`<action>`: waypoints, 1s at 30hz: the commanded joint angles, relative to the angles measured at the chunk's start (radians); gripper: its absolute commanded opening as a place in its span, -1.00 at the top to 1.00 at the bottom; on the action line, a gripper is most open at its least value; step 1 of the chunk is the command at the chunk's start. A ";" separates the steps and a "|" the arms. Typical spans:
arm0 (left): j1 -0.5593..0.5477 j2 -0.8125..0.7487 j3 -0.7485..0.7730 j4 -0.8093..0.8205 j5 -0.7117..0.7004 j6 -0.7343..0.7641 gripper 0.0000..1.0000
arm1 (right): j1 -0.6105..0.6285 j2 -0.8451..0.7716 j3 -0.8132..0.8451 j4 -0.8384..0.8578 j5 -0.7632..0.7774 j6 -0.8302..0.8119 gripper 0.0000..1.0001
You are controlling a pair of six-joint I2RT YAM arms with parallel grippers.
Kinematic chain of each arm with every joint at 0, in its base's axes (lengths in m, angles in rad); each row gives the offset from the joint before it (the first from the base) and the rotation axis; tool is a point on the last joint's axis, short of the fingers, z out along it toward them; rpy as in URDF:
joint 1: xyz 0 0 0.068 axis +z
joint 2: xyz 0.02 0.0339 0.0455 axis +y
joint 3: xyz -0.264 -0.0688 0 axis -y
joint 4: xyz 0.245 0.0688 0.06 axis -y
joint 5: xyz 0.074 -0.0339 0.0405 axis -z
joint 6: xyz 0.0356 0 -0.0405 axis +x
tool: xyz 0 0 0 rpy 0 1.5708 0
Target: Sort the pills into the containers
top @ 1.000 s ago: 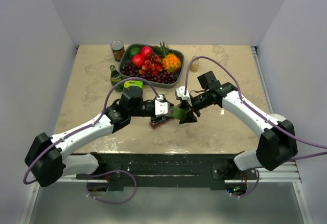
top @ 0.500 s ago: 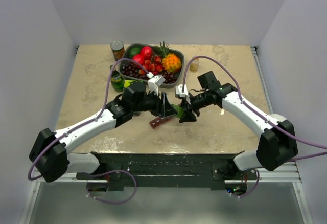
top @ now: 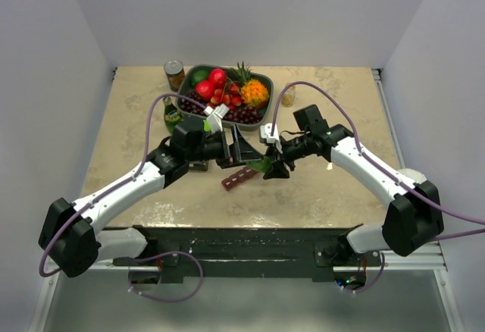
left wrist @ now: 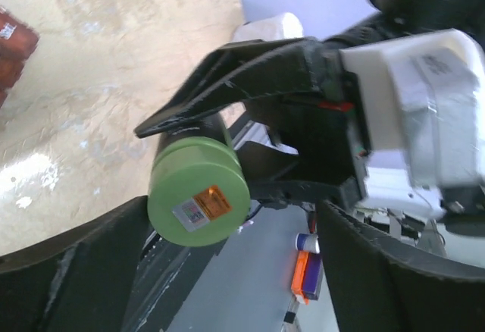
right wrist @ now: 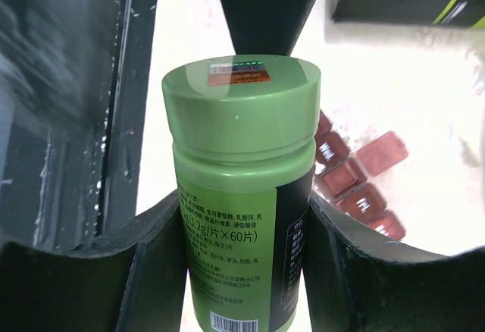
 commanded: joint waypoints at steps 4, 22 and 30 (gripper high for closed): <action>0.056 -0.105 -0.067 0.120 0.216 0.229 -0.98 | 0.003 -0.027 0.012 0.037 -0.008 -0.011 1.00; 0.007 -0.343 -0.285 0.320 0.150 1.394 -0.99 | 0.003 -0.012 0.025 -0.030 -0.092 -0.091 1.00; -0.024 -0.145 -0.172 0.376 0.194 1.460 -0.96 | 0.005 -0.013 0.024 -0.038 -0.098 -0.098 1.00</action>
